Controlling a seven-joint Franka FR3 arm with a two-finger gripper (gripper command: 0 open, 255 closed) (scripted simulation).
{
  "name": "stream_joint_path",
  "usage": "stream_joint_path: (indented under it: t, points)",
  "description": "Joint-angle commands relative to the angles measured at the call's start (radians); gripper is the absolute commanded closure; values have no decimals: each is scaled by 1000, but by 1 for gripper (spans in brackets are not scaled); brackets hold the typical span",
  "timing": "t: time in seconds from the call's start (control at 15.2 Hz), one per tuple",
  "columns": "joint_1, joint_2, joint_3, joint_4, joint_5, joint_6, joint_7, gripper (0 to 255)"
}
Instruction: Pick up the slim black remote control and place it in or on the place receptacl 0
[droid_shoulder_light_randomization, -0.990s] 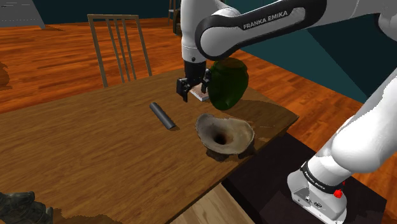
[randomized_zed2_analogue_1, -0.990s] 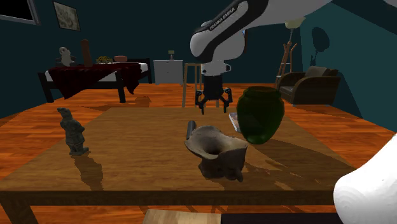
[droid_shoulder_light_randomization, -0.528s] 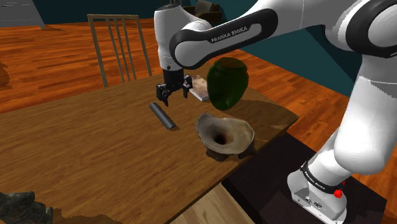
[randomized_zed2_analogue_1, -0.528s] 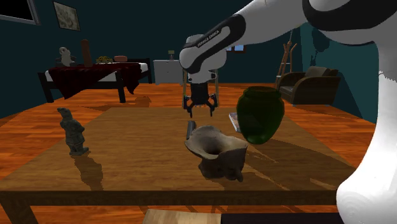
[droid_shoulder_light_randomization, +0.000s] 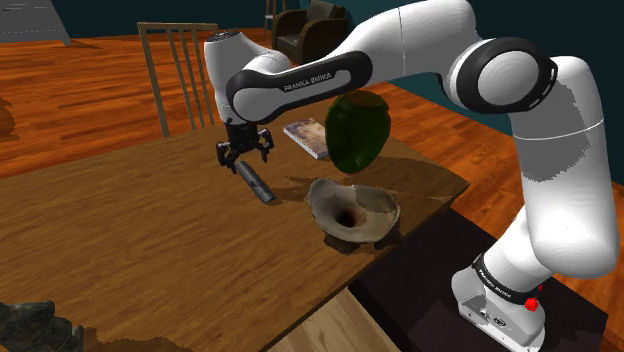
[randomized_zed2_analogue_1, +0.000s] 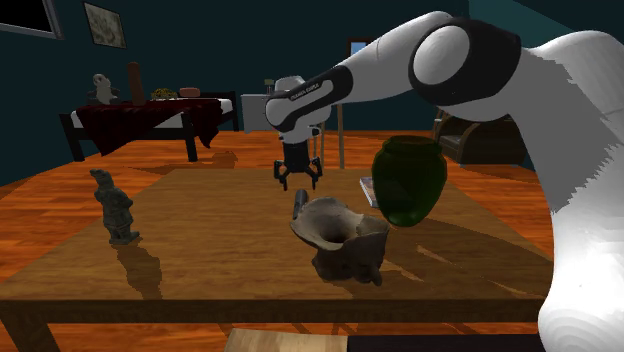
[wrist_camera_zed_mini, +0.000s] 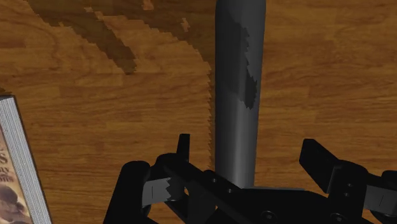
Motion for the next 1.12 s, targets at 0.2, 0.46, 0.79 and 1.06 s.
stream_joint_path:
  t: [0.2, 0.46, 0.79, 1.06]
  points:
    - [1, 27, -9, -23, -13, 48, 11, 0]
    - [0, 38, -13, -40, -19, 75, 15, 0]
    - [0, 38, -13, -40, -19, 75, 15, 0]
    - [0, 38, -13, -40, -19, 75, 15, 255]
